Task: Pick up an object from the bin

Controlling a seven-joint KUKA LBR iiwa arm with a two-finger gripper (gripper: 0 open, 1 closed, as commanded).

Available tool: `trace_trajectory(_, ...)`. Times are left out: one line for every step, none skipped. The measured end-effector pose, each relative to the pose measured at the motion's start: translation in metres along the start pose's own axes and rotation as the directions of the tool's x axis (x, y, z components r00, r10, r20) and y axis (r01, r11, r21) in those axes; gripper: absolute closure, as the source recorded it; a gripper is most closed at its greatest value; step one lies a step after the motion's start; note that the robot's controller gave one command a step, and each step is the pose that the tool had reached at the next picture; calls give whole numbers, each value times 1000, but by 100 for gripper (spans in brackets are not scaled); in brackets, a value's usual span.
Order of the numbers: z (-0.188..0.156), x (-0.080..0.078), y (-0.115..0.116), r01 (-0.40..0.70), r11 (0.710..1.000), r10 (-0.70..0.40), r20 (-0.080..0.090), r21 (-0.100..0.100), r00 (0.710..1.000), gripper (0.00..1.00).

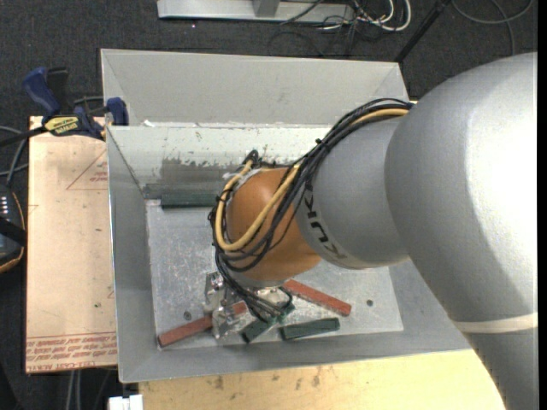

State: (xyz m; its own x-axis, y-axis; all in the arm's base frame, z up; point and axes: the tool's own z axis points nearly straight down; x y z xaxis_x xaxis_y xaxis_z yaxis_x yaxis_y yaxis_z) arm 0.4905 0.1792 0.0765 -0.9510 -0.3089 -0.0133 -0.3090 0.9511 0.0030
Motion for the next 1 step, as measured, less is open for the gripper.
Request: trace_trajectory(-140, -30, 4, -17, 1000, 17, -9, 2, 1000, 100)
